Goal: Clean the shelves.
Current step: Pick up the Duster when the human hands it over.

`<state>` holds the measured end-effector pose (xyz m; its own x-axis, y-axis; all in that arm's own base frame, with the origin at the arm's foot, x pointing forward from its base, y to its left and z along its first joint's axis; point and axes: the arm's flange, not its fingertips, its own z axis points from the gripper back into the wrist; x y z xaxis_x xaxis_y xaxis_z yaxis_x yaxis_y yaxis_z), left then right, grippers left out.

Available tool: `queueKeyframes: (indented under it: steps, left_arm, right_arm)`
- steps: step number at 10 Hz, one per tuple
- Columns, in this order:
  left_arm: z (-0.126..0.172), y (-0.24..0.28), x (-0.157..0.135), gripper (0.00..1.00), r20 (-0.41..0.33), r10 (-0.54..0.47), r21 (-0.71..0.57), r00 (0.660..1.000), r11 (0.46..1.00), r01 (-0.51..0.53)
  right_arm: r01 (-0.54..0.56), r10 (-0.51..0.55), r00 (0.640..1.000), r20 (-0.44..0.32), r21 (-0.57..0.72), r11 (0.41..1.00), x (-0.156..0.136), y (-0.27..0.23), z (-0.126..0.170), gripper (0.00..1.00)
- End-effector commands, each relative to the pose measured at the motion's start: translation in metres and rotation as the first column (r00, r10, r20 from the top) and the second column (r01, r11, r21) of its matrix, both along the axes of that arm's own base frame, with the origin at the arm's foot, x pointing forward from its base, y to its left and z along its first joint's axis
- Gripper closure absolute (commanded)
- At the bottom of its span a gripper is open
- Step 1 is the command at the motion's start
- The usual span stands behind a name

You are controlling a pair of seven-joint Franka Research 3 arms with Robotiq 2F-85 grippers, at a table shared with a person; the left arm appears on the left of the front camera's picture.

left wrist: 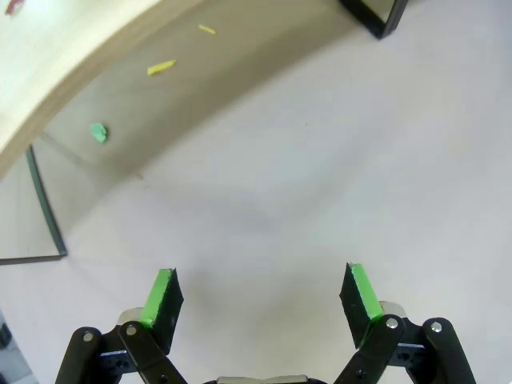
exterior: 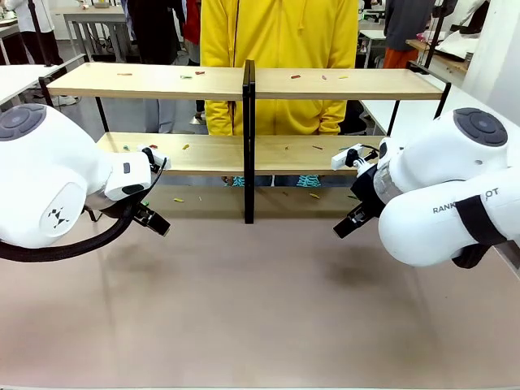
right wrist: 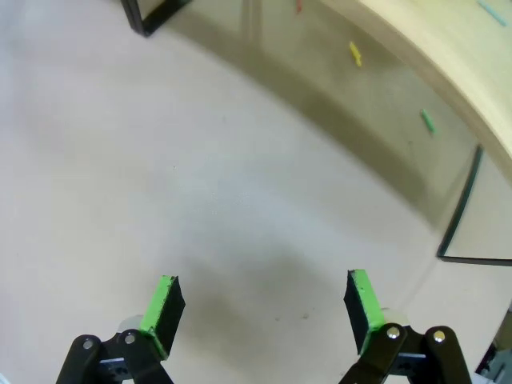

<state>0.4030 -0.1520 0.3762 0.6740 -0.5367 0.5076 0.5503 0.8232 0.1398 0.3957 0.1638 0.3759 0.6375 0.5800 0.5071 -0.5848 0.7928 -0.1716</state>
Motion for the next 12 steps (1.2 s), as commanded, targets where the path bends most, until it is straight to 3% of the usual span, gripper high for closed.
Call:
queueKeyframes:
  steps: [1, 3, 5, 6, 7, 9, 12]
  left_arm:
    - [0.049, 0.026, -0.038, 0.0, 0.055, -0.092, -0.059, 0.994, 0.994, 0.095]
    - [0.107, 0.063, -0.091, 0.0, 0.153, -0.117, -0.132, 0.981, 0.982, 0.138]
    - [0.141, 0.094, -0.127, 0.0, 0.297, -0.086, -0.217, 0.951, 0.964, 0.155]
    - [0.155, 0.113, -0.144, 0.0, 0.365, -0.016, -0.268, 0.931, 0.956, 0.121]
    - [0.162, 0.127, -0.157, 0.0, 0.403, 0.008, -0.309, 0.915, 0.942, 0.128]
    - [0.165, 0.141, -0.168, 0.0, 0.424, 0.029, -0.333, 0.905, 0.935, 0.126]
    - [0.169, 0.137, -0.168, 0.0, 0.424, 0.062, -0.355, 0.903, 0.929, 0.103]
  right_arm:
    - [0.022, -0.02, 0.996, 0.092, -0.012, 1.0, -0.014, -0.014, 0.049, 0.0]
    - [0.027, -0.034, 0.982, 0.185, 0.042, 0.999, -0.034, -0.041, 0.117, 0.0]
    - [-0.006, -0.021, 0.976, 0.217, 0.126, 0.992, -0.045, -0.059, 0.161, 0.0]
    - [-0.008, -0.033, 0.973, 0.23, 0.177, 0.984, -0.054, -0.07, 0.185, 0.0]
    - [0.009, -0.057, 0.978, 0.201, 0.235, 0.972, -0.063, -0.075, 0.204, 0.0]
    - [0.126, -0.169, 0.977, 0.133, 0.28, 0.952, -0.078, -0.073, 0.227, 0.0]
    - [0.159, -0.202, 0.971, 0.13, 0.283, 0.946, -0.085, -0.066, 0.231, 0.0]
